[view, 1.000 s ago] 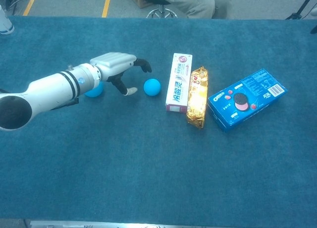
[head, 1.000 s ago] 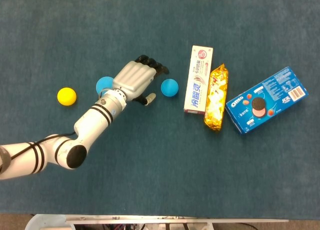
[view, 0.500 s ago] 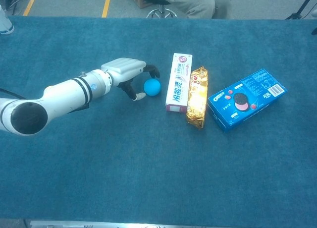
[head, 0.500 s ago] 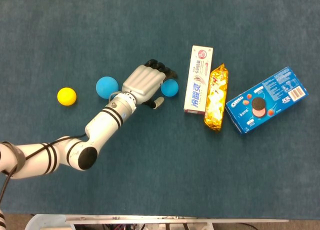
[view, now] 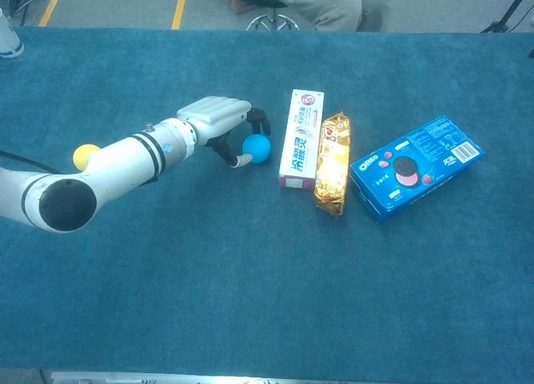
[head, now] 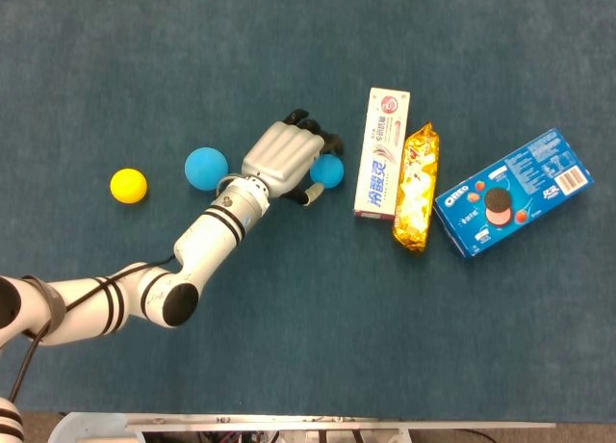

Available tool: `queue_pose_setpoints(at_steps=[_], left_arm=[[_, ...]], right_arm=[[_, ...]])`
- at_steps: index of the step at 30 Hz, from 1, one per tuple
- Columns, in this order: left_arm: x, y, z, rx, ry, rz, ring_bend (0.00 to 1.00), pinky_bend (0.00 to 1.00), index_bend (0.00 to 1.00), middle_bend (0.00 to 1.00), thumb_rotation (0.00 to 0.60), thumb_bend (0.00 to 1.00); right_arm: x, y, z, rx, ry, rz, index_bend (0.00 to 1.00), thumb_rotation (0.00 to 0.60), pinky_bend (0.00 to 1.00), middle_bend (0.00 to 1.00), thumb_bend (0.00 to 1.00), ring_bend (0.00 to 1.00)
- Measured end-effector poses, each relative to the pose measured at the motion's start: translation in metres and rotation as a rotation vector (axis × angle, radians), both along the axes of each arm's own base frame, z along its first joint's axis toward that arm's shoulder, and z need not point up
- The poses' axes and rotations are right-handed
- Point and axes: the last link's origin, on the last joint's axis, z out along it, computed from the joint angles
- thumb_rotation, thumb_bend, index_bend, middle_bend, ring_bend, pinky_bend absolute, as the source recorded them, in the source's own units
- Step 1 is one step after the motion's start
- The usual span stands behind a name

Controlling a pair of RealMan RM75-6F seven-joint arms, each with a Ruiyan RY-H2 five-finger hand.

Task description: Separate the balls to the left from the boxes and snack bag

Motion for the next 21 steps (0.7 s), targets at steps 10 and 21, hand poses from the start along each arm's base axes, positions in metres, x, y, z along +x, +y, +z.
queue_pose_setpoints(at_steps=[10,21], left_arm=[[0.0,-0.001,0.002,0.01,-0.011,-0.01,0.22,0.09,0.31,0.42,0.6,0.37],[-0.013,-0.006,0.028,0.046,0.025,-0.071,0.22,0.09,0.31,0.42,0.6,0.37]], right_arm=[[0.001,0.0,0.001,-0.007,-0.001,0.0,0.02,0.6,0.27,0.23,0.0,0.14],[0.003,0.001,0.0,-0.007,-0.011,0.007,0.02,0.6,0.27,0.23,0.0,0.14]])
